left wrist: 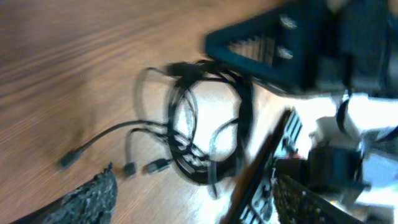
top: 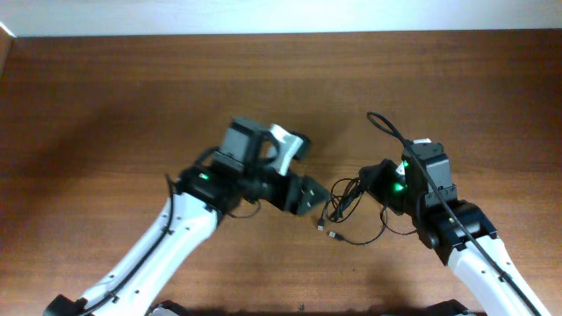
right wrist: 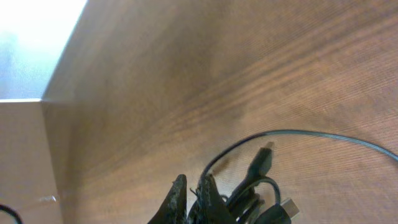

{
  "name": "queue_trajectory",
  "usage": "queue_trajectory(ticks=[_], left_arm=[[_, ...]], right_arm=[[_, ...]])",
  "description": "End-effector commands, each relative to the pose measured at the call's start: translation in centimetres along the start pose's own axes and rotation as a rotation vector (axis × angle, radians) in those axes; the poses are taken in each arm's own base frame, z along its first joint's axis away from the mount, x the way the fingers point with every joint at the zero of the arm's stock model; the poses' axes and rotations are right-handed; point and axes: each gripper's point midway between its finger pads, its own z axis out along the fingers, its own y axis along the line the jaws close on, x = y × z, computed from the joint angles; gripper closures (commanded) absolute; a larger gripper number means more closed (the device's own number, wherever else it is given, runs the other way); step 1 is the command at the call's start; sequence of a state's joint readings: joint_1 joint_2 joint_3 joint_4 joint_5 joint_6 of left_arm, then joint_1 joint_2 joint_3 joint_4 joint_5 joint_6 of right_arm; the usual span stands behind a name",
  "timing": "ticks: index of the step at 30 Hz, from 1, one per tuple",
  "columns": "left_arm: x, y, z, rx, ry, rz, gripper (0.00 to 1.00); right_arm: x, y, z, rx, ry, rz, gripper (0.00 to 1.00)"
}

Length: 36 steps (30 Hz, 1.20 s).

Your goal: Untangle cables

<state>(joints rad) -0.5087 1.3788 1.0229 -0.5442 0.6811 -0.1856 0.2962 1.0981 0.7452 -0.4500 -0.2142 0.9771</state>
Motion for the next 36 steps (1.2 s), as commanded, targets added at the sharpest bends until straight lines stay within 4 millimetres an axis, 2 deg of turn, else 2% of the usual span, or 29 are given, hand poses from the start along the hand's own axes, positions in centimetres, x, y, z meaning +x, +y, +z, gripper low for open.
queue_trajectory(ticks=[1, 2, 3, 4, 5, 7, 9, 11, 13, 14, 15, 16, 17, 19, 21, 23, 25, 26, 28, 29, 30, 31, 32, 34, 35, 36], left_arm=[[0.4, -0.7, 2.2, -0.114, 0.022, 0.280, 0.34], [0.6, -1.5, 3.1, -0.107, 0.026, 0.313, 0.39], [0.7, -2.4, 3.8, -0.085, 0.026, 0.338, 0.51], [0.8, -3.0, 4.4, -0.070, 0.028, 0.359, 0.57], [0.8, -3.2, 4.9, -0.063, 0.030, 0.366, 0.57], [1.2, -2.7, 5.6, -0.066, 0.053, 0.356, 0.65], [2.1, -1.6, 6.9, -0.074, 0.098, 0.330, 0.90], [2.5, -1.0, 7.4, -0.079, 0.117, 0.315, 1.00], [2.5, -0.9, 7.4, -0.085, 0.117, 0.310, 1.00], [2.2, 1.1, 7.0, -0.187, 0.106, 0.228, 1.00], [1.9, 4.1, 6.0, -0.336, 0.089, 0.116, 1.00], [2.0, 7.0, 4.5, -0.476, 0.070, -0.006, 1.00], [2.1, 9.0, 3.2, -0.547, 0.057, -0.094, 1.00], [0.9, 10.9, 1.7, -0.527, -0.013, -0.249, 1.00], [0.2, 10.5, 1.7, -0.442, -0.025, -0.253, 1.00], [-0.2, 9.1, 2.1, -0.325, 0.012, -0.072, 1.00], [0.7, 5.7, 2.8, -0.113, 0.076, 0.212, 1.00], [1.2, 4.8, 2.9, -0.054, 0.095, 0.325, 1.00], [1.6, 4.9, 2.8, -0.046, 0.118, 0.510, 1.00], [1.3, 5.8, 2.8, -0.096, 0.122, 0.593, 1.00], [0.8, 7.5, 2.5, -0.199, 0.132, 0.605, 0.98], [0.7, 8.6, 2.2, -0.264, 0.147, 0.604, 0.65], [0.8, 9.8, 1.8, -0.339, 0.171, 0.601, 0.58], [1.0, 11.7, 0.9, -0.458, 0.206, 0.560, 0.65], [1.2, 11.9, 0.8, -0.467, 0.208, 0.533, 0.61], [1.4, 11.9, 0.8, -0.469, 0.204, 0.486, 0.53]], right_arm=[[1.1, 1.9, -1.0, -0.061, 0.078, -0.002, 0.96], [1.7, 2.3, -1.1, -0.083, 0.112, -0.003, 0.96], [1.9, 2.4, -1.1, -0.092, 0.124, -0.003, 0.96], [2.0, 2.4, -1.1, -0.089, 0.129, -0.002, 0.96], [2.1, 2.3, -1.1, -0.085, 0.134, 0.000, 0.96], [2.6, 2.5, -1.2, -0.100, 0.163, 0.001, 0.96], [2.8, 2.6, -1.3, -0.109, 0.174, -0.005, 0.96], [2.8, 2.5, -1.3, -0.105, 0.175, -0.005, 0.96], [2.7, 2.4, -1.2, -0.099, 0.165, -0.005, 0.96], [2.4, 2.0, -1.2, -0.079, 0.149, -0.002, 0.96], [2.3, 1.6, -1.1, -0.059, 0.139, 0.001, 0.96], [1.9, 0.3, -1.0, 0.007, 0.109, 0.010, 0.96], [1.8, -1.0, -1.1, 0.070, 0.087, 0.019, 0.96], [2.0, -3.0, -1.3, 0.161, 0.083, 0.037, 0.96], [2.4, -2.9, -1.3, 0.155, 0.102, 0.039, 0.96], [3.0, -2.5, -1.3, 0.130, 0.136, 0.042, 0.91], [3.9, -1.8, -1.4, 0.090, 0.192, 0.044, 0.64], [4.6, -0.8, -1.5, 0.036, 0.238, 0.020, 0.60], [5.4, 1.6, -1.8, -0.098, 0.301, -0.078, 0.55], [5.4, 1.7, -1.8, -0.102, 0.300, -0.077, 0.50], [5.3, 1.6, -1.8, -0.097, 0.294, -0.077, 0.45], [5.2, 1.5, -1.7, -0.092, 0.288, -0.078, 0.42], [5.0, 1.4, -1.7, -0.085, 0.281, -0.078, 0.38], [5.0, 1.3, -1.7, -0.081, 0.277, -0.078, 0.34], [5.0, 1.3, -1.7, -0.081, 0.277, -0.078, 0.31], [5.0, 1.3, -1.6, -0.078, 0.275, -0.078, 0.30]])
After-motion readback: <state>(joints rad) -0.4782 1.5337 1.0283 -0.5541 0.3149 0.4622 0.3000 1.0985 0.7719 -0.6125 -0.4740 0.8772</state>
